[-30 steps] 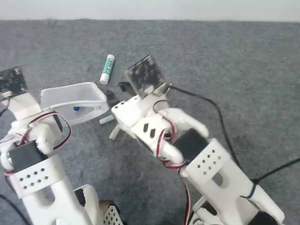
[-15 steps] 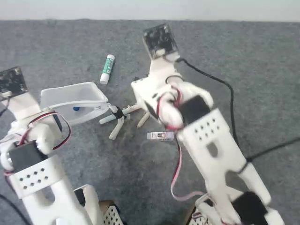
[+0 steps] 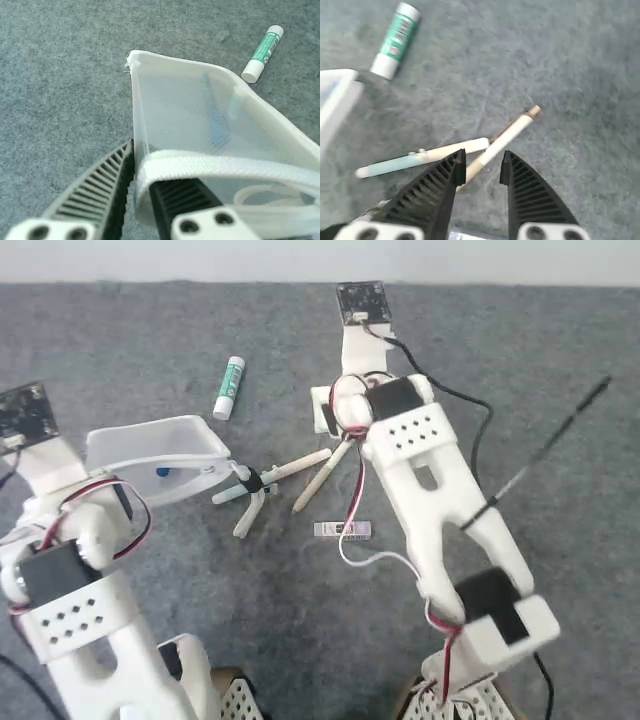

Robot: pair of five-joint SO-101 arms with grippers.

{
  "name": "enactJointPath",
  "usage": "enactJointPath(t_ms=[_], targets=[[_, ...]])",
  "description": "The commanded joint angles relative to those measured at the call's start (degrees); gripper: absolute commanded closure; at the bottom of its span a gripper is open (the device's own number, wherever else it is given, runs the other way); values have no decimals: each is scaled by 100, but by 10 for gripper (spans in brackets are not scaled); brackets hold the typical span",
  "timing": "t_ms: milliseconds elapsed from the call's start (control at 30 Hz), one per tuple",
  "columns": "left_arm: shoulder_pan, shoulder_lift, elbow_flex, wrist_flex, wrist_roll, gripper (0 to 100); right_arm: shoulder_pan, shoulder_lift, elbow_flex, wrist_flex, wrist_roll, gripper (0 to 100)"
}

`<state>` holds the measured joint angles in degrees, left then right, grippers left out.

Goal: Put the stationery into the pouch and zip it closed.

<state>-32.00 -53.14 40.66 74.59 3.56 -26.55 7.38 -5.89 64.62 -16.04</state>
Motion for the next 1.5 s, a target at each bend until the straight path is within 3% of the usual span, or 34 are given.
enactJointPath(t_ms=[0, 300, 700, 1467], targets=[[-26, -9, -48, -211, -35, 990, 75, 215, -352, -242, -273, 886], [-26, -9, -48, -211, -35, 990, 84, 1314, -791, -585, -378, 886], [-26, -18, -48, -202, -35, 990, 277, 2695, -2189, -22, -932, 886], [-35, -18, 4, -211, -44, 990, 462, 3644, -2523, 31, -958, 886]])
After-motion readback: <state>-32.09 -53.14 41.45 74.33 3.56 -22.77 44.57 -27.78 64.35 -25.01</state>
